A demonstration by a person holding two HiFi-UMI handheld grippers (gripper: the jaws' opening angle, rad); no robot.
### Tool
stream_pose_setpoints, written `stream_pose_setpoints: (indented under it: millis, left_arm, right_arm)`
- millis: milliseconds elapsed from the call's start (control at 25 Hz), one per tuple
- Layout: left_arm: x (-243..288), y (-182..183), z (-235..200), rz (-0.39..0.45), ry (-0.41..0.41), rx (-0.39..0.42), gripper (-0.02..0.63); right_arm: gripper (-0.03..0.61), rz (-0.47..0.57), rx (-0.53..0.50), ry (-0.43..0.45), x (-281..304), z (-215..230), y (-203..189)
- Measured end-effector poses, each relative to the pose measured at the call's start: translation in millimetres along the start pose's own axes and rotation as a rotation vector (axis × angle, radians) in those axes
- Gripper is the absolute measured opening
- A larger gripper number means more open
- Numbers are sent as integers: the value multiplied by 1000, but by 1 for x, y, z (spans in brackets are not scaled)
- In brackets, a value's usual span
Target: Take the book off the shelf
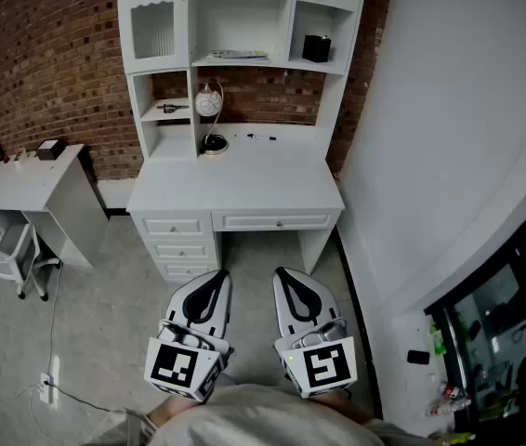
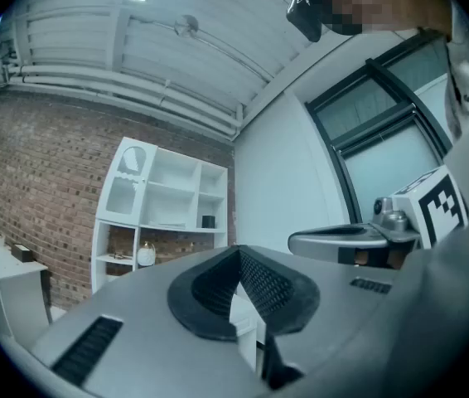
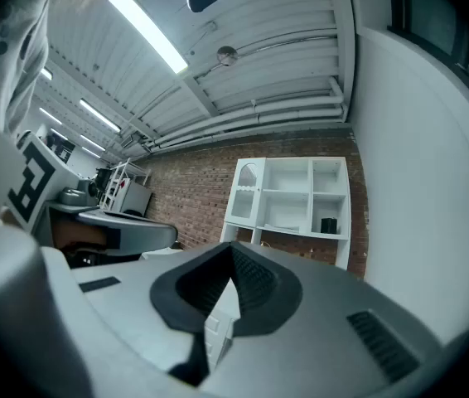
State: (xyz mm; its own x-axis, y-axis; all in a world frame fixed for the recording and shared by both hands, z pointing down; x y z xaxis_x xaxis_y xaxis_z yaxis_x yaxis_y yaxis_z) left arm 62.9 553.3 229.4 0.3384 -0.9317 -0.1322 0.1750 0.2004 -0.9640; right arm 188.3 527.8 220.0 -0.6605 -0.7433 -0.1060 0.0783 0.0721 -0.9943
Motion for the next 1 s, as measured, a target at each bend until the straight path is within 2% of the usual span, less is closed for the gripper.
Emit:
stream_pose_setpoints:
  millis: [440,840,1000]
  left_arm:
    - [19,-24,-35,-6,15,-24,9]
    - [102,-60,-106,0,-24,-64,9]
    - [145,-58,-140,73,-45,-36,9]
  right_arm:
    - [17,-19,-3,4,40,-2,-16]
    - [17,-16,-26,-5,145,25,-27]
    - [17,34,-26,-20,193,42,-21]
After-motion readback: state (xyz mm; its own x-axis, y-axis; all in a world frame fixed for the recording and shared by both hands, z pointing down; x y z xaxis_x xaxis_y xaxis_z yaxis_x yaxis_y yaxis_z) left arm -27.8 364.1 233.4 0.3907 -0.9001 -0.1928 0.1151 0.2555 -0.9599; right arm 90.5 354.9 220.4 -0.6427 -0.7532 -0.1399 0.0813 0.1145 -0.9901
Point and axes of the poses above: the fingertips, and each gripper's own axes: x forward along the fingers, z to its right, y out of its top, the point moved 5 cm from there along -x, backward along the fingers, and after that the axes turned 14 degrees about x, right-handed, at the moved point
